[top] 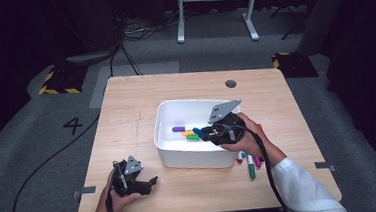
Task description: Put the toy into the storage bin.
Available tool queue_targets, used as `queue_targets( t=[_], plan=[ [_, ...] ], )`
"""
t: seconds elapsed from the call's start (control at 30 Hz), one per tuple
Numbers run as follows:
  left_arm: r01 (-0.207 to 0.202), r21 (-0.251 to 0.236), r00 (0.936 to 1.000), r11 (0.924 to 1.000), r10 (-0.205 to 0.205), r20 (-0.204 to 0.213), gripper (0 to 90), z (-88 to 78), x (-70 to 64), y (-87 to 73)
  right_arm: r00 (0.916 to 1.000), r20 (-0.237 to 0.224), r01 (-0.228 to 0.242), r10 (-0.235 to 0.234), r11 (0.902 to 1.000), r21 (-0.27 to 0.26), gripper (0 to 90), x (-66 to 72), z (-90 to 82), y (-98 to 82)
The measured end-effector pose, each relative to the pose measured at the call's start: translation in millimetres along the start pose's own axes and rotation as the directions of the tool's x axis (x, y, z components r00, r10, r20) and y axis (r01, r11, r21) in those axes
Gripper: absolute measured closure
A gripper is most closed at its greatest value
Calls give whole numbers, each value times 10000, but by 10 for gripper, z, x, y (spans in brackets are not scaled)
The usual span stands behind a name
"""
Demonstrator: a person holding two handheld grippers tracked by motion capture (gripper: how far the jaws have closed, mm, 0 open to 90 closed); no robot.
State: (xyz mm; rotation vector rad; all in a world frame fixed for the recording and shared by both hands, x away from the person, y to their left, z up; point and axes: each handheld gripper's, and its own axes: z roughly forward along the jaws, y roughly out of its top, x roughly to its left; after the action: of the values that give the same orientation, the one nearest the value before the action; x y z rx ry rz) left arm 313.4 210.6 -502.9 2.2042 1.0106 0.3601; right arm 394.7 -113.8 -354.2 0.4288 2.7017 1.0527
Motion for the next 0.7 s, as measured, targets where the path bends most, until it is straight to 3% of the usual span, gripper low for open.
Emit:
queue_targets(
  t=[0.13,0.47,0.7],
  plan=[
    [-2,2,10000,10000,2,0,148,0,0,0,9996,-146,257,-251,9986,462,748,32,61,-13],
    [2,1,10000,10000,-2,4,148,0,1,0,9978,-557,419,-352,9914,1244,716,110,131,-16],
    [1,7,10000,10000,-1,-3,148,0,1,0,9994,-342,-27,48,9981,610,614,55,68,-37]
  ],
)
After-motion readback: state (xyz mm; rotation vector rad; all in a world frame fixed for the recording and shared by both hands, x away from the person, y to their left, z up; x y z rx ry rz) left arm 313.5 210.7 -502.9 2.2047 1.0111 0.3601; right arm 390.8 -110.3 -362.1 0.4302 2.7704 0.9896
